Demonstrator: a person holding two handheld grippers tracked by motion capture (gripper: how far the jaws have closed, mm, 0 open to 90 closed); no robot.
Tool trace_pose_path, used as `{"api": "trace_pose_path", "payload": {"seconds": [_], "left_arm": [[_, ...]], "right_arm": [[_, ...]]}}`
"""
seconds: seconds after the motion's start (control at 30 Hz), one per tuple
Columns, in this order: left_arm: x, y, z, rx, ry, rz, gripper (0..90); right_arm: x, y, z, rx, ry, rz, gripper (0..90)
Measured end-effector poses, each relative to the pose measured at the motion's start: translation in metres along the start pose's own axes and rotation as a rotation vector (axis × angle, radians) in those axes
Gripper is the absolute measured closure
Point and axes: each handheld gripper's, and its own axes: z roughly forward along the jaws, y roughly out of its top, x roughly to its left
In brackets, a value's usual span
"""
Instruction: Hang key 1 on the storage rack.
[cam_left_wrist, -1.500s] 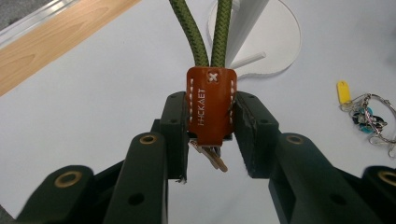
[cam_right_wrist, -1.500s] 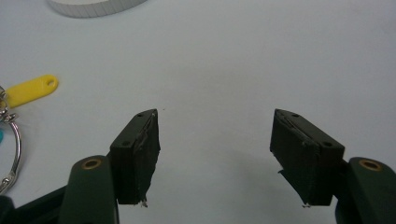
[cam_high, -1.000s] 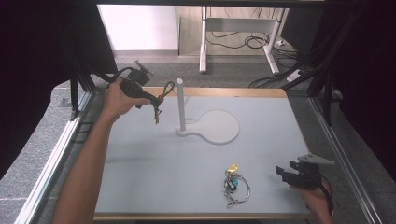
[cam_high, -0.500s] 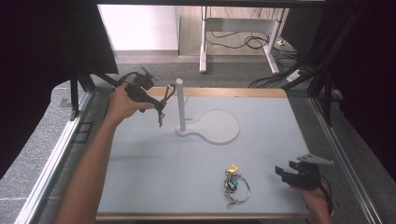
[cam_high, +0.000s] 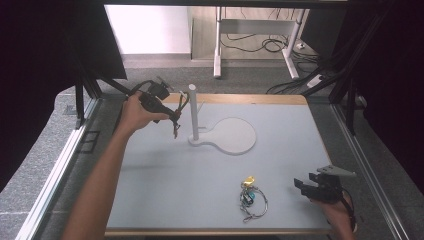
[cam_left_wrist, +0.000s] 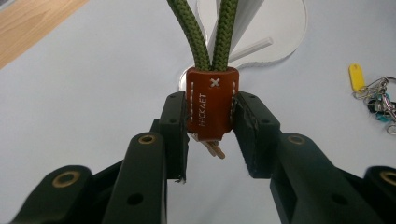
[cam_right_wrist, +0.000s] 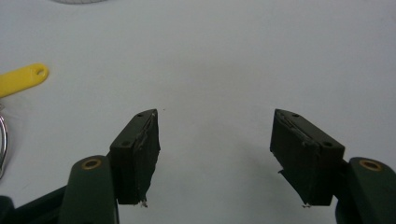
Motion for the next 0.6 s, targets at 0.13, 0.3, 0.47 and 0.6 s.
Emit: {"api": "trace_pose_path", "payload": {"seconds": [0.13,0.3,0.47,0.6], "left_arm": [[-0.002,0.0,0.002,0.006,0.006,0.007,64.3],[-0.006,-0.004,-0.002,-0.01,0.021,0.014,60.8],[-0.015,-0.013,-0.014,-0.03,0.044,0.03,56.2],[-0.027,-0.026,-0.023,-0.072,0.038,0.028,50.3]], "right_arm": [[0.0,0.0,0.0,0.001,0.0,0.0,32.9],[0.0,0.0,0.001,0.002,0.0,0.001,32.9],[0.0,0.0,0.001,-0.001,-0.002,0.003,32.9],[0.001,0.001,0.0,-0.008,-0.001,0.003,32.9]]}}
